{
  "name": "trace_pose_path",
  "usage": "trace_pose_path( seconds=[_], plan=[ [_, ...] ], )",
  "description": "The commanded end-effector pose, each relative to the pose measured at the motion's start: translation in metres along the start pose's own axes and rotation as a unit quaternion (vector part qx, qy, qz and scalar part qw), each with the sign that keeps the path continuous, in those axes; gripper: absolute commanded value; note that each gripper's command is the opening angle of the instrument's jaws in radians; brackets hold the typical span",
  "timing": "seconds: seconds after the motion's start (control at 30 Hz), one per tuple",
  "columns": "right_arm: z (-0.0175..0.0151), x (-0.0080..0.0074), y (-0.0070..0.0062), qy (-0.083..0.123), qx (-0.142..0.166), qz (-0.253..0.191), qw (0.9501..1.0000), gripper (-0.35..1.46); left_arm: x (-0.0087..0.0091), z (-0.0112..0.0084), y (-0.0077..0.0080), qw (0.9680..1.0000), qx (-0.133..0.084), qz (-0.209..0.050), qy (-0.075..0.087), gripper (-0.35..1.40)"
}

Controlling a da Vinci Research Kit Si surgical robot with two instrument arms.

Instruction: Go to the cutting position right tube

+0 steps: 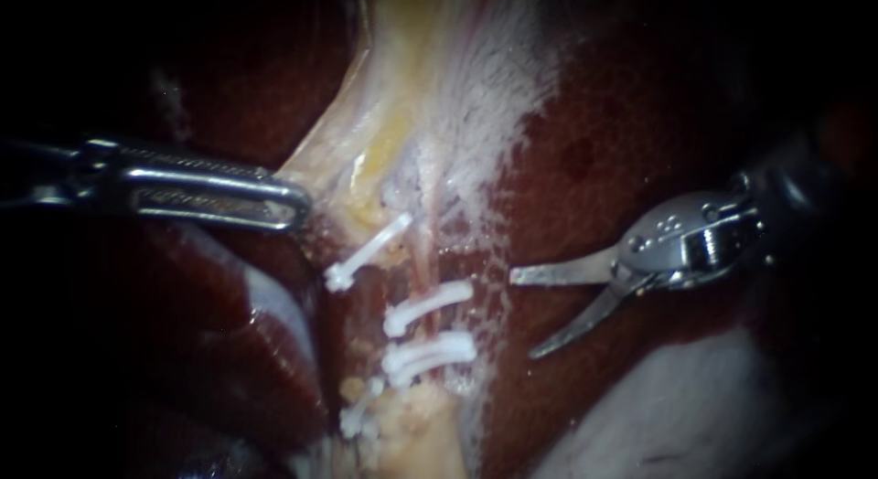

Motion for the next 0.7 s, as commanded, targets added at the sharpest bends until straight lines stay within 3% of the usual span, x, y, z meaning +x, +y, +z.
trace_pose_path(
  seconds=[0.03,0.27,0.7],
  plan=[
    [0.0005,0.0000,0.0000,-0.004,0.006,0.009,0.9999,0.60,-0.0002,-0.0001,-0.0003,1.0000,-0.001,0.002,0.000,-0.35],
    [0.0024,0.0004,0.0007,-0.010,0.030,0.035,0.9989,0.18,-0.0011,-0.0008,-0.0018,1.0000,0.000,0.007,-0.005,-0.35],
    [0.0040,0.0002,0.0023,-0.006,0.028,0.044,0.9986,0.11,-0.0013,-0.0009,-0.0021,1.0000,0.000,0.007,-0.005,-0.35]
  ],
)
